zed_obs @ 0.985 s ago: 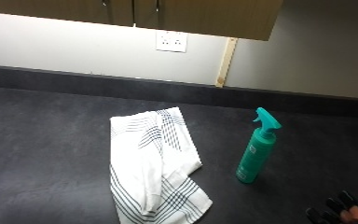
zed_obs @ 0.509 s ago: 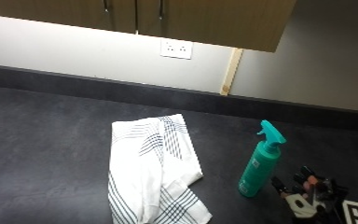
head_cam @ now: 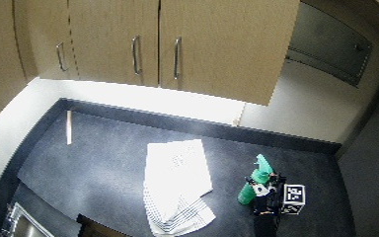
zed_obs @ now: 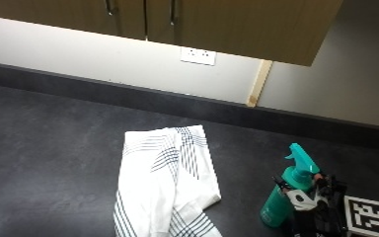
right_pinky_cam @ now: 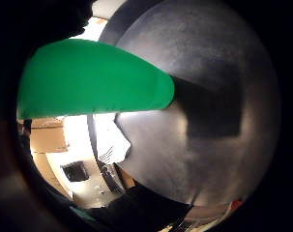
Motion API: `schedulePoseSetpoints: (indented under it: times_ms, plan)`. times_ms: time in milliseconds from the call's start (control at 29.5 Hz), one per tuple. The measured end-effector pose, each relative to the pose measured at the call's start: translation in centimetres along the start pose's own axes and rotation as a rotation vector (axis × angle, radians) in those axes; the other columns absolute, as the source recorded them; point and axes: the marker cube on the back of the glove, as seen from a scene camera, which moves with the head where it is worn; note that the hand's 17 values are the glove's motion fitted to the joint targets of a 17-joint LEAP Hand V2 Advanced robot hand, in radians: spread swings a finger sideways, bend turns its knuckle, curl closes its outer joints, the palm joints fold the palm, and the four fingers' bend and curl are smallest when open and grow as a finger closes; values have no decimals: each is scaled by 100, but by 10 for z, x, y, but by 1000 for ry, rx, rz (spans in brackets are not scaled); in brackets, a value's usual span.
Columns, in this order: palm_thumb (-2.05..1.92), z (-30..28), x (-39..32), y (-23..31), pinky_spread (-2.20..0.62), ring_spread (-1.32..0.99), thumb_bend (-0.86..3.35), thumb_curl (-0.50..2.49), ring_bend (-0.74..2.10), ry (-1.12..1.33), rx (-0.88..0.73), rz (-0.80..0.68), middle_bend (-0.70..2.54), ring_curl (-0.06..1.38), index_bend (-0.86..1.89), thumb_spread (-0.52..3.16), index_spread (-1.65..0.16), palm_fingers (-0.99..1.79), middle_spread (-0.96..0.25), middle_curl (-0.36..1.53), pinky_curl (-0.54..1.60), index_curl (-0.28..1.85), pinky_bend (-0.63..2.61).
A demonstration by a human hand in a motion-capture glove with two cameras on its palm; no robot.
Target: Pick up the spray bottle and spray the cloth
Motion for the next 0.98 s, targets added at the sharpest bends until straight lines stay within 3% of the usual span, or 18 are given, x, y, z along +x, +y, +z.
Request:
schedulePoseSetpoints:
  times_ms: [441, 611, 985]
  plan:
    - [96, 1, 20, -15, 14, 9, -1, 54, 40, -71, 61, -21, 25, 33, 19, 86, -35, 45, 2, 37, 29, 26, 56]
    - [103, 5, 16, -7, 13, 5, 1, 56, 40, -120, 74, 16, 34, 33, 23, 85, -33, 68, -2, 40, 25, 30, 40]
    - [107, 1, 34, -12, 12, 2, -2, 59, 35, -102, 94, 18, 33, 36, 18, 83, -30, 75, -4, 42, 25, 36, 32]
